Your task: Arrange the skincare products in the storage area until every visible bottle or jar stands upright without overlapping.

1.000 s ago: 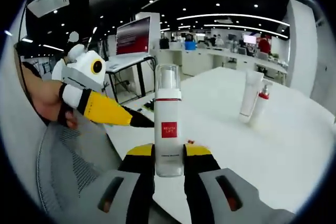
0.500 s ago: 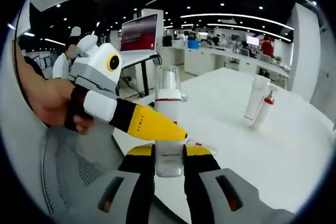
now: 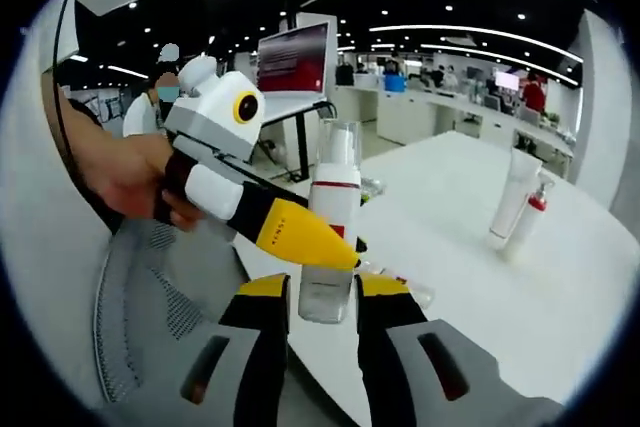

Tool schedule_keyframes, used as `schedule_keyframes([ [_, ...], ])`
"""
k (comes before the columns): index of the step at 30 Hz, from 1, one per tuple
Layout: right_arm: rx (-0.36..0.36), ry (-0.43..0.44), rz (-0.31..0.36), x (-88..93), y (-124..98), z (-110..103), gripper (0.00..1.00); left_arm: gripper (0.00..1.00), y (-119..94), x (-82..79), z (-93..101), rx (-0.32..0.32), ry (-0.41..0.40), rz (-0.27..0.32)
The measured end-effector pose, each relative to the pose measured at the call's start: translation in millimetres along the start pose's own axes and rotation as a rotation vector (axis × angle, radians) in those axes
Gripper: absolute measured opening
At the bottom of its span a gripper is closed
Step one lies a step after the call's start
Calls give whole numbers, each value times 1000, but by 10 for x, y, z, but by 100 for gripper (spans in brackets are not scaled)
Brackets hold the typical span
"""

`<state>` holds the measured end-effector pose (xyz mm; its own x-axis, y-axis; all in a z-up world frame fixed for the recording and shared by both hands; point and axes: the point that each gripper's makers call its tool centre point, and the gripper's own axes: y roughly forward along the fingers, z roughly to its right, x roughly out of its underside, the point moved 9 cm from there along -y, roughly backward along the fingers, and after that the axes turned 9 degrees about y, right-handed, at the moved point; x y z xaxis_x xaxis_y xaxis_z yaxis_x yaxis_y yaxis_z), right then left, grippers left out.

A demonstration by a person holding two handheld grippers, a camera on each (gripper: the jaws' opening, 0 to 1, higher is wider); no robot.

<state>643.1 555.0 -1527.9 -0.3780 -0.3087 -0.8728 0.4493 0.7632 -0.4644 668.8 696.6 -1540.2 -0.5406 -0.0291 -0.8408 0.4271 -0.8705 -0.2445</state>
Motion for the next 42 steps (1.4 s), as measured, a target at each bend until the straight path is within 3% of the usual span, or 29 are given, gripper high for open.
schedule_keyframes([
  [3,-66,14,15,-30,-93,1,32,22,-84,-25,-57,33,51,-36],
  [6,-124,85,84,-112,-179,33,32,22,-145,-29,-86,67,150,-94],
  [10,-154,110,129,-246,-239,56,30,22,-151,-51,-8,143,244,-131],
  [16,-184,123,132,-290,-145,-4,29,22,-59,-32,142,237,337,-213],
  [19,-205,140,127,-286,-123,-43,27,22,-14,-15,205,265,379,-225],
  [26,-204,174,105,-244,-129,-69,20,22,-6,37,246,288,388,-261],
  [31,-204,189,134,-251,-168,-88,19,22,-25,31,266,298,396,-233],
  [34,-180,197,141,-251,-155,-60,19,22,-31,63,235,233,367,-234],
  [37,-165,221,183,-314,-171,15,19,25,-73,177,181,155,370,-287],
  [40,-136,217,191,-366,-166,111,19,33,-150,298,89,34,420,-362],
  [42,-114,211,199,-395,-163,196,19,37,-213,374,15,-84,473,-420],
])
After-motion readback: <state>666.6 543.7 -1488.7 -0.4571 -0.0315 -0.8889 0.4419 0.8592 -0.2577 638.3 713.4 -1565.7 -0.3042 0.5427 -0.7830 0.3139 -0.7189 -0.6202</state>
